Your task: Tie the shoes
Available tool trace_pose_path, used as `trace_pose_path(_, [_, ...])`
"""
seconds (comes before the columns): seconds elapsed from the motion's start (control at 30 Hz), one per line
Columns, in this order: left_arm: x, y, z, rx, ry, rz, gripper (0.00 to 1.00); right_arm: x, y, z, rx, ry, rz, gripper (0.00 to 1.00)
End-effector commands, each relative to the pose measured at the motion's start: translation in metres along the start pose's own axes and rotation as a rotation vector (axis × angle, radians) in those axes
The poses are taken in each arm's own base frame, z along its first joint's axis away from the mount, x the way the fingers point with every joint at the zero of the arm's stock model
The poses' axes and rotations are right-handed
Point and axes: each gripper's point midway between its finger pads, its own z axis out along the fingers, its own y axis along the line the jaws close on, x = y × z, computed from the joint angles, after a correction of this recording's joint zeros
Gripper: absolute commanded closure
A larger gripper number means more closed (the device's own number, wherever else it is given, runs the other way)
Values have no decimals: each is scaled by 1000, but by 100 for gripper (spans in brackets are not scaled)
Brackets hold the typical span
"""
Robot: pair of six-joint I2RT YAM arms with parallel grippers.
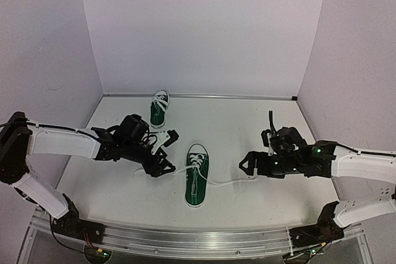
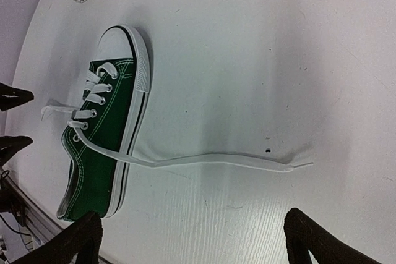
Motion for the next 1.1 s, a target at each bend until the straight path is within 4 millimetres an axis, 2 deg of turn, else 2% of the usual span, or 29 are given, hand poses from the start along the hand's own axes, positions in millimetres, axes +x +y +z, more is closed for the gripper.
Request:
trace_pose_path(0.0, [-8, -2, 20, 58, 5, 190, 38, -8, 15, 0, -59, -12, -3, 2])
trace_pose_path(0.07, [-4, 2, 31, 59, 46, 209, 47, -6, 15, 2, -62, -6, -2, 2])
trace_pose_path(0.17, [-1, 6, 43, 58, 69, 232, 55, -5, 16, 3, -67, 0, -1, 2])
trace_pose_path(0.33, [5, 12, 62, 66, 110, 254, 63, -3, 14, 3, -69, 2, -4, 2])
trace_pose_path(0.57, [15, 16, 78, 77, 157, 271, 72, -2, 13, 2, -68, 0, 0, 2])
trace_pose_path(0.7, [20, 17, 81, 75, 175, 272, 77, -3, 13, 2, -66, -2, 1, 2])
trace_pose_path(0.83, [19, 16, 78, 78, 169, 269, 90, -3, 14, 3, -65, 1, -6, 2])
trace_pose_path(0.93, [8, 13, 70, 76, 127, 264, 99, -6, 19, 5, -73, 2, -18, 2])
trace_pose_path(1.07, [-12, 4, 54, 88, 34, 260, 100, -12, 31, 9, -98, 10, -44, 3])
